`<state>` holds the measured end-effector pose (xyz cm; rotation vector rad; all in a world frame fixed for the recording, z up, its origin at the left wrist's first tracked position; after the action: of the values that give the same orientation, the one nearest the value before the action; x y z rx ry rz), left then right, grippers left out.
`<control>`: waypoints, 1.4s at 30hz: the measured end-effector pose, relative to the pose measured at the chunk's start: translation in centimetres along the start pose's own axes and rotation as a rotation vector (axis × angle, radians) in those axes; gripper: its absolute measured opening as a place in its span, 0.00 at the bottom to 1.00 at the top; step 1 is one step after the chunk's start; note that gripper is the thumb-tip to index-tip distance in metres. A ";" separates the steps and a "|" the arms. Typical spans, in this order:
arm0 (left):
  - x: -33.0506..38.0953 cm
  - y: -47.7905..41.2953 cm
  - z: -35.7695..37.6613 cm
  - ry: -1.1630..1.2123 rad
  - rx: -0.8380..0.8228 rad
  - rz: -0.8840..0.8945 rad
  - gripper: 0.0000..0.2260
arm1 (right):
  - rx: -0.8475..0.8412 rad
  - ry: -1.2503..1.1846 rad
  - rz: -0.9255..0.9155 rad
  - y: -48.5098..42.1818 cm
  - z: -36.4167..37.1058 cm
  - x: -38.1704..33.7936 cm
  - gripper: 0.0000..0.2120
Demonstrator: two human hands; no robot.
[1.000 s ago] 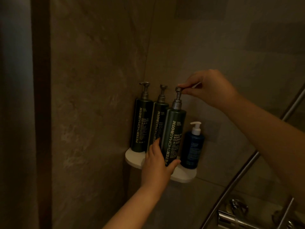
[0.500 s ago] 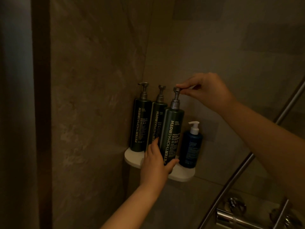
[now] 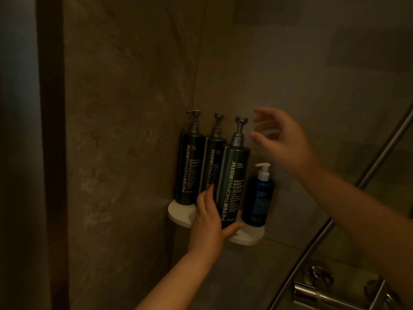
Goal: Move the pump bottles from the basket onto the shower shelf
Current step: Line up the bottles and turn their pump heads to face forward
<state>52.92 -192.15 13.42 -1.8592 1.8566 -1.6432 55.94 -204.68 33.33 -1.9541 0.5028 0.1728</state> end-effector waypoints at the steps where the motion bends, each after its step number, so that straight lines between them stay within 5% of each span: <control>1: -0.1 0.2 0.0 -0.007 -0.004 0.017 0.48 | 0.004 0.014 0.008 1.0 0.2 0.3 0.20; 7: 0.8 2.2 -1.5 -0.098 0.195 0.259 0.32 | -0.132 0.322 -0.204 5.0 2.1 0.2 0.17; 11: 1.1 2.3 -1.3 -0.163 0.238 0.320 0.32 | -0.088 0.393 -0.246 4.9 2.1 0.0 0.16; 28: 0.0 -1.3 1.9 -0.232 0.005 0.254 0.37 | -0.068 0.402 -0.134 2.1 2.7 2.7 0.09; 42: -0.8 -2.1 2.5 -0.204 -0.060 0.216 0.26 | -0.025 0.339 -0.106 1.1 2.7 4.7 0.08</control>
<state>56.24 -192.51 13.27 -1.7024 1.9580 -1.2938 59.97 -203.93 29.65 -2.0387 0.6163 -0.2241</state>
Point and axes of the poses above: each hand's wrist, its own y-axis away from the middle knuckle, its own z-axis out of the palm, x = y × z, the point moved 7 cm from there along -y, towards the middle knuckle, and after that the axes turned 1 degree about x, right-handed, at the moved point
